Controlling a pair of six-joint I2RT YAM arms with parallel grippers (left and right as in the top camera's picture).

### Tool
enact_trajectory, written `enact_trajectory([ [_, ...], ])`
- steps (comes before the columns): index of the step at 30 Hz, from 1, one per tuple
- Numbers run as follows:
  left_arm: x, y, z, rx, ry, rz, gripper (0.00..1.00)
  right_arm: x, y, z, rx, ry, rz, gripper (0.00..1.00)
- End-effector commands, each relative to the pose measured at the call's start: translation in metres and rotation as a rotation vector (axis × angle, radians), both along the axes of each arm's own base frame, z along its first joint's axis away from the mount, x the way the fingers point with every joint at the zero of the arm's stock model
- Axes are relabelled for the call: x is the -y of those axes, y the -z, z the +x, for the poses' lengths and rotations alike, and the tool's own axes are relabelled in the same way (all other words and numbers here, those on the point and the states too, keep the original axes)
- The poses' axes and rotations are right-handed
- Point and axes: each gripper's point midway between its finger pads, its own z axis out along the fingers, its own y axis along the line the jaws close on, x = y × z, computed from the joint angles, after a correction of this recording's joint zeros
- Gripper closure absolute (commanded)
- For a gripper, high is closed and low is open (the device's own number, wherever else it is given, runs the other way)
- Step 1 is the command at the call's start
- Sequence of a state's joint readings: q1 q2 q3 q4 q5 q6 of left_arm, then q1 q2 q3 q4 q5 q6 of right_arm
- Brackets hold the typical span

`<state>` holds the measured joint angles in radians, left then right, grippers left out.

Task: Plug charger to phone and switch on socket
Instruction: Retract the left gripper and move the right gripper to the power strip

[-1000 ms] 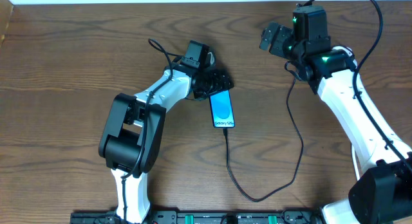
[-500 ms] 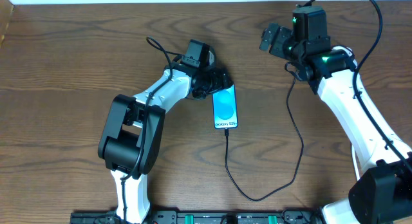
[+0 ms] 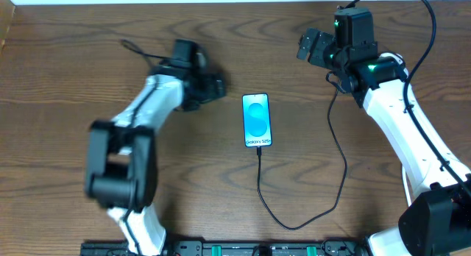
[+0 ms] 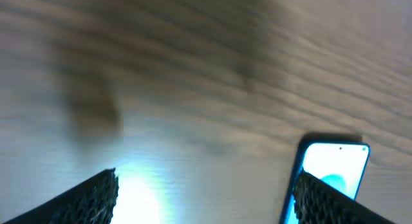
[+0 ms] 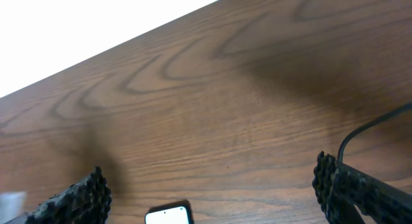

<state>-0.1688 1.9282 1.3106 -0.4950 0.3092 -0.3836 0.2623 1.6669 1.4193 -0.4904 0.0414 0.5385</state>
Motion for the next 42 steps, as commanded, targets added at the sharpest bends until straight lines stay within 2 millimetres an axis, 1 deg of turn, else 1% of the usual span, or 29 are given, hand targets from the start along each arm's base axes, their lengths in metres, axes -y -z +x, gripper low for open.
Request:
enact_trajectory([
  [1,-0.052,-0.084,0.0,0.191,-0.052,0.173,0.14,0.004,-0.007,-0.001,0.013,0.002,-0.018,0.01],
  [2,-0.062,-0.107,-0.01,0.22,-0.076,0.187,0.14,0.004,-0.005,-0.002,0.005,0.002,-0.019,0.01],
  [4,-0.066,-0.139,-0.023,0.27,-0.089,0.18,0.13,0.005,-0.005,-0.002,0.003,0.002,-0.02,0.01],
  [6,-0.067,-0.165,-0.035,0.322,-0.094,0.172,0.13,0.004,-0.005,-0.002,0.003,0.002,-0.02,0.01],
  [7,-0.068,-0.195,-0.046,0.402,-0.103,0.161,0.13,0.005,-0.005,-0.002,0.003,0.002,-0.02,0.01],
  [8,-0.069,-0.209,-0.051,0.44,-0.107,0.155,0.13,0.005,-0.004,-0.003,0.001,0.002,-0.021,0.01],
  [10,-0.07,-0.232,-0.061,0.507,-0.113,0.146,0.13,0.005,-0.004,-0.003,-0.002,0.002,-0.022,0.01],
  [12,-0.071,-0.252,-0.071,0.563,-0.119,0.137,0.13,0.005,-0.004,-0.003,-0.003,0.002,-0.023,0.01],
  [14,-0.072,-0.267,-0.08,0.61,-0.124,0.13,0.13,0.005,-0.004,-0.004,-0.004,0.001,-0.023,0.01],
  [17,-0.073,-0.285,-0.091,0.665,-0.13,0.121,0.13,0.004,-0.004,-0.003,-0.001,-0.006,-0.027,0.01],
  [21,-0.074,-0.298,-0.1,0.705,-0.134,0.115,0.13,-0.001,-0.004,-0.005,0.008,-0.092,-0.071,0.01],
  [24,-0.074,-0.299,-0.102,0.71,-0.134,0.114,0.13,-0.004,-0.004,-0.005,0.018,-0.165,-0.099,0.01],
  [27,-0.074,-0.298,-0.101,0.706,-0.134,0.115,0.13,-0.01,-0.012,-0.006,0.041,-0.269,-0.09,0.01],
  [28,-0.074,-0.297,-0.1,0.704,-0.134,0.115,0.13,-0.009,-0.015,-0.005,0.045,-0.285,-0.088,0.01],
  [30,-0.074,-0.296,-0.1,0.701,-0.133,0.116,0.13,-0.001,-0.024,-0.004,0.049,-0.303,-0.087,0.01],
  [33,-0.074,-0.295,-0.098,0.696,-0.133,0.116,0.13,0.015,-0.045,-0.004,0.069,-0.355,-0.112,0.01],
  [35,-0.074,-0.294,-0.098,0.694,-0.133,0.117,0.13,0.033,-0.059,-0.005,0.075,-0.368,-0.136,0.01],
  [40,-0.074,-0.294,-0.098,0.693,-0.133,0.117,0.13,0.092,-0.096,-0.013,0.077,-0.321,-0.193,0.01],
  [42,-0.074,-0.294,-0.098,0.693,-0.133,0.117,0.13,0.114,-0.107,-0.014,0.091,-0.301,-0.202,0.01],
])
